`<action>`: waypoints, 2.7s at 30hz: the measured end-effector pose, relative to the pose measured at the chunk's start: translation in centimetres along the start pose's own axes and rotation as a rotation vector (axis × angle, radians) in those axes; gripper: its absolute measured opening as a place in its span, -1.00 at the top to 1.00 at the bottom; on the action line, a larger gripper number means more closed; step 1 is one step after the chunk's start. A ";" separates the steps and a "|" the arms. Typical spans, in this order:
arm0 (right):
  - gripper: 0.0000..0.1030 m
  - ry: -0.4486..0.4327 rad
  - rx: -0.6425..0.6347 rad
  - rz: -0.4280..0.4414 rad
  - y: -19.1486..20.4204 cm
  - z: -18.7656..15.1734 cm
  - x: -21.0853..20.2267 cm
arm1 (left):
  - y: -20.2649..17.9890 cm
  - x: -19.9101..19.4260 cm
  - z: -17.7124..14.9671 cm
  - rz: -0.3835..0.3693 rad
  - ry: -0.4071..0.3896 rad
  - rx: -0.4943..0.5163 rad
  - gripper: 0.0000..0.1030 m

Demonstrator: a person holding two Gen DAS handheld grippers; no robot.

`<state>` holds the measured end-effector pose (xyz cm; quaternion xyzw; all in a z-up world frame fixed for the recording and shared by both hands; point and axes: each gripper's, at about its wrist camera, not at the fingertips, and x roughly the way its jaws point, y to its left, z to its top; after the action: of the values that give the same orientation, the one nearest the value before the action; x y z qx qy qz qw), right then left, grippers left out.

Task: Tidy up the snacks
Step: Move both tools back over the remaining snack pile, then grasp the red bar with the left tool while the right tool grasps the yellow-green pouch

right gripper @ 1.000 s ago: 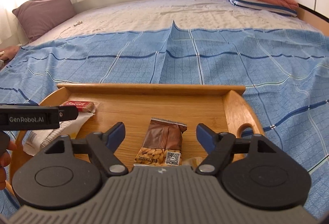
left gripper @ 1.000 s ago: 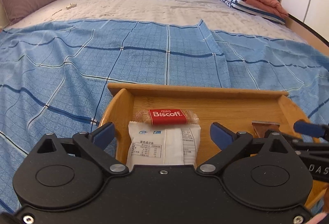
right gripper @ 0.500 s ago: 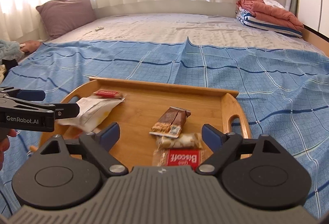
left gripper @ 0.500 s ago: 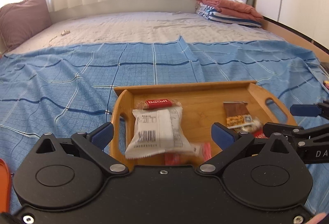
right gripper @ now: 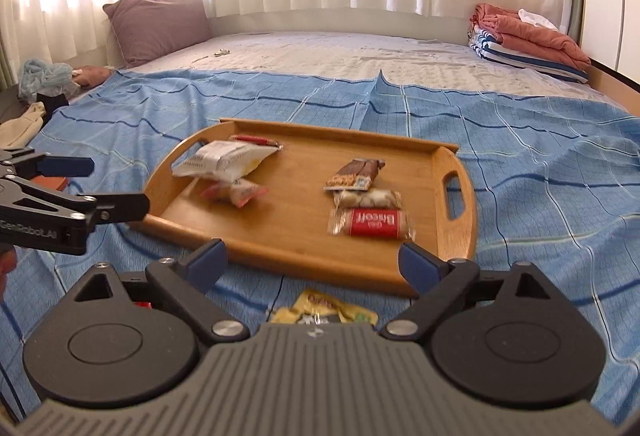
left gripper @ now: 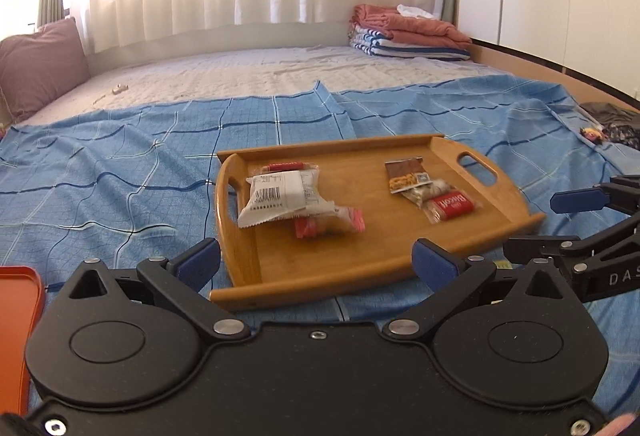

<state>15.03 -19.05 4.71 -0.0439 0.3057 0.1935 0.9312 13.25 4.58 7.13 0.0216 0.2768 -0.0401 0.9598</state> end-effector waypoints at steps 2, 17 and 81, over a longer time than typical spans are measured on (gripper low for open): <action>-0.89 -0.002 0.000 -0.012 0.1 -0.9 -0.6 | -0.2 -1.2 -1.0 -0.003 -0.012 0.014 -0.99; -0.97 0.019 0.005 -0.043 0.8 -6.2 -3.4 | -3.3 -6.1 -8.5 -0.074 0.037 0.071 -0.99; -0.33 0.104 0.086 -0.053 1.1 -6.6 0.3 | -8.8 -6.0 -11.6 -0.087 0.115 -0.087 -0.25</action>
<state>11.19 -19.29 -0.74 -0.0220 0.3603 0.1531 0.9199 1.29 -3.07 0.33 -0.0298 0.3337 -0.0684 0.9397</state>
